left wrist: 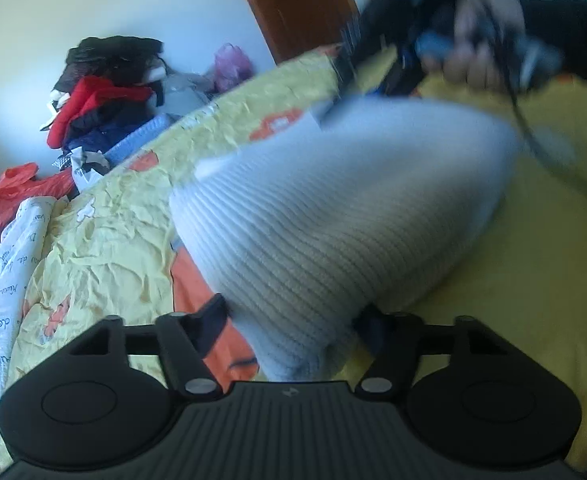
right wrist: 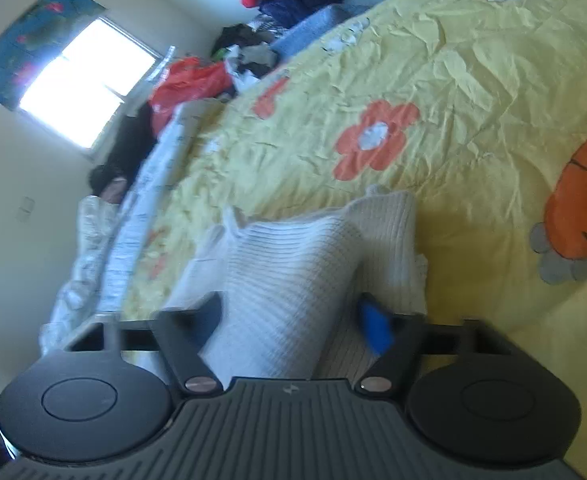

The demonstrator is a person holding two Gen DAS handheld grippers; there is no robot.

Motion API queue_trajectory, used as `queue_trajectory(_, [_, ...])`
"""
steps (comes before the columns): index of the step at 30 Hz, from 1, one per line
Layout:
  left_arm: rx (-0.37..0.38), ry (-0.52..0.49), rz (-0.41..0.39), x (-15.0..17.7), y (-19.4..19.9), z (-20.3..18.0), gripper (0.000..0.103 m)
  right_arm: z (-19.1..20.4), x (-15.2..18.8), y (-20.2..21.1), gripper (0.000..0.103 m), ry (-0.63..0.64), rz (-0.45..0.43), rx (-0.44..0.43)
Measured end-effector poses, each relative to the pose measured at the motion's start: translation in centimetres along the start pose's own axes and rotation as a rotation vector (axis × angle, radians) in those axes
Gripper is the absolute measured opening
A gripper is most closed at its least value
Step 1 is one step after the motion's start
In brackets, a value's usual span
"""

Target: Fold small clothes

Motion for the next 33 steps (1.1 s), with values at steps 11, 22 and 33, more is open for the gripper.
queue_trajectory(11, [0.066,0.094,0.045,1.7,-0.3,0.0,0.04,-3.1,1.1,3.6,0.033,-0.021,-0.07,-0.034])
queue_trajectory(22, [0.004,0.077,-0.002,2.0,2.0,-0.1,0.042,-1.0,4.7,8.5,0.062,0.002,0.033,-0.095])
queue_trajectory(33, [0.002,0.067,-0.024,1.0,2.0,0.5,0.021,1.7,5.4,9.7,0.018,0.196,0.054,-0.076])
Point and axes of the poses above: each gripper's, at about its wrist camera, not at the fingertips, and y roughly against the way its jaws point, z to its left, x to its underside, the point moved 2 cm from there along -y, roughly the way its jaws point, and after that the axes turned 9 degrees about -z, right-handed, at the moved point
